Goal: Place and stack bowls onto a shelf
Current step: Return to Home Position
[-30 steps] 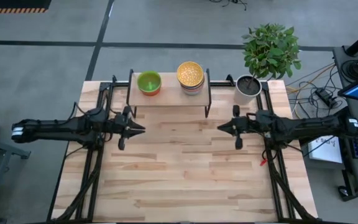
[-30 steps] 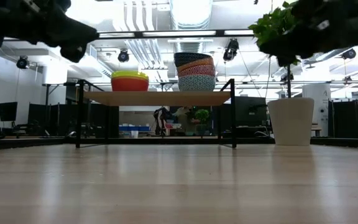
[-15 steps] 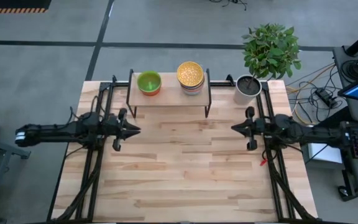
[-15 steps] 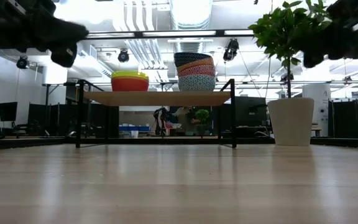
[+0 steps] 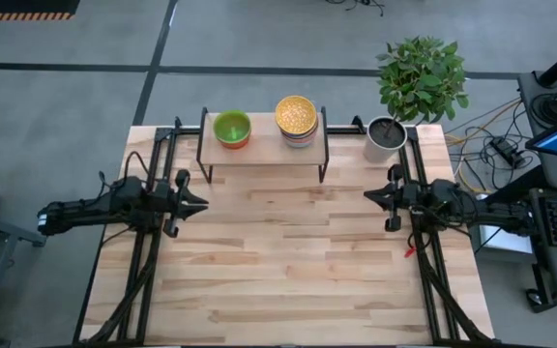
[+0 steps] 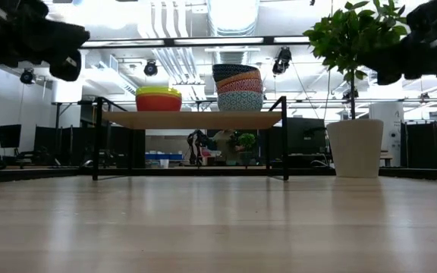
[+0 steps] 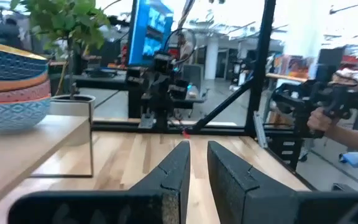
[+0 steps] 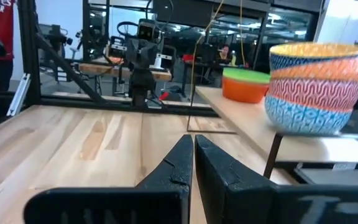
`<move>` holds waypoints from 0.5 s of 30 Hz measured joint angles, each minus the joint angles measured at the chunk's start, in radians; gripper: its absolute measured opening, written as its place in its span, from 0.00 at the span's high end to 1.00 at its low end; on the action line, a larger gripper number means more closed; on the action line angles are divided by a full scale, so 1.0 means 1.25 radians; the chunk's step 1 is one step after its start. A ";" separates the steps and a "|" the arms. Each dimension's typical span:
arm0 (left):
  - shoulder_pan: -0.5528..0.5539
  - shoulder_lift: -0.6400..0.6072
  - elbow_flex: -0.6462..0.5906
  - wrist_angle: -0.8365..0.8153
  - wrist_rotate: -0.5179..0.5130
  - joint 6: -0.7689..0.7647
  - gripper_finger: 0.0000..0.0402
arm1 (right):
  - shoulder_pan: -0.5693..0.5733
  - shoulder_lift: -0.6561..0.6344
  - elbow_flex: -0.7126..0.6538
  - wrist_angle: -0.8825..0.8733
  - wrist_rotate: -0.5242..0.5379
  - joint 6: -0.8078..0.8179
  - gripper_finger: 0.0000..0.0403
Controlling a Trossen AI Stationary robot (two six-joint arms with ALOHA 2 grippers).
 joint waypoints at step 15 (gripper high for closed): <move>-0.001 -0.008 -0.089 0.062 0.019 -0.097 0.90 | 0.000 -0.009 -0.043 0.103 -0.128 0.042 0.98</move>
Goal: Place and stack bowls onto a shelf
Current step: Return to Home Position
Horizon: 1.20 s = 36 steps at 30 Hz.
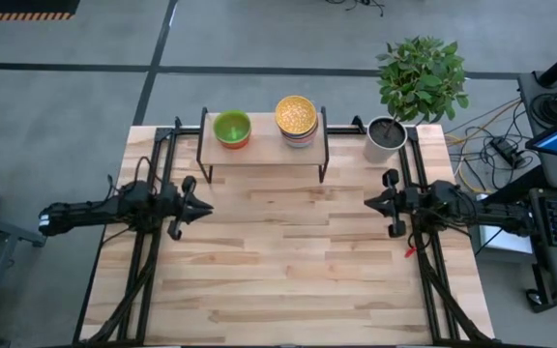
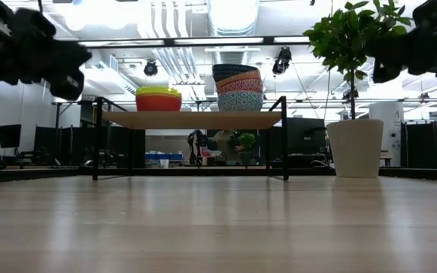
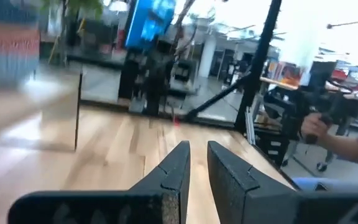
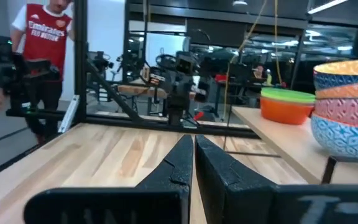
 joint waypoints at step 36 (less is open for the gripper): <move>0.000 0.033 0.016 -0.053 -0.004 -0.047 0.90 | -0.001 0.049 0.000 -0.096 0.088 0.105 0.98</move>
